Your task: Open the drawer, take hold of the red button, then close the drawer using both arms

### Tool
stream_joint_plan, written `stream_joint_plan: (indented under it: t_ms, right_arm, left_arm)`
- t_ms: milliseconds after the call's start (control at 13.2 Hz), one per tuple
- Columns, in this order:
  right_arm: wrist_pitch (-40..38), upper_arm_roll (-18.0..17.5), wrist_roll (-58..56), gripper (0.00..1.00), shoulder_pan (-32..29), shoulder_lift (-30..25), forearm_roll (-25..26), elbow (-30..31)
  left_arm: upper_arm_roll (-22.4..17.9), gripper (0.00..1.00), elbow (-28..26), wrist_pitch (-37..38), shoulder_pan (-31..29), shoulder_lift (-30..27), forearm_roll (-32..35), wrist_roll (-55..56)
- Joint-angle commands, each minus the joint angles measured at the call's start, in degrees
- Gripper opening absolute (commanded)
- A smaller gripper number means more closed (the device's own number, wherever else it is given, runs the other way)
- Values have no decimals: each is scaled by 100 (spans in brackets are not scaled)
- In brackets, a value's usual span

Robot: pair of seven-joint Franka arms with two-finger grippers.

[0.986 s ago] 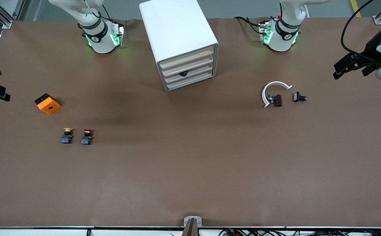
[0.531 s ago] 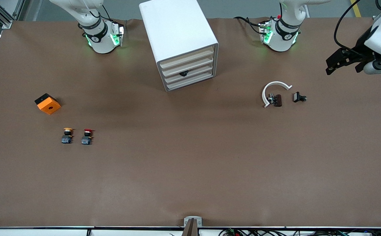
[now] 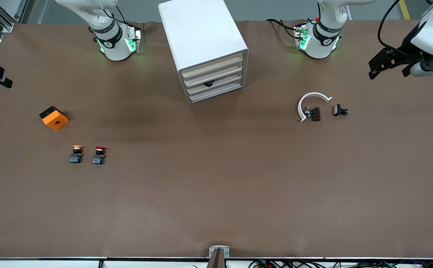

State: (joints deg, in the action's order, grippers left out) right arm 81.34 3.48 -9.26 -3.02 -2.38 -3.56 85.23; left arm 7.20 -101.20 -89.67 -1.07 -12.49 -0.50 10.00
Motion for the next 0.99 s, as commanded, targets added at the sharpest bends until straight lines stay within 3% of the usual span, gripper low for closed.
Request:
stream_joint_plan:
  t_ms: [0, 531, 910]
  right_arm:
    - [207, 118, 109, 100, 275, -579, 163, 652]
    - [189, 144, 100, 100, 29, -765, 154, 855]
    - [198, 127, 48, 100, -32, -808, 171, 934]
  left_arm:
    - [-8, 100, -155, -15, -42, -219, -11, -104]
    - [-17, 100, 416, 20, -16, 229, -2, -86]
    - [-26, 100, 495, 125, -25, 290, 128, -156]
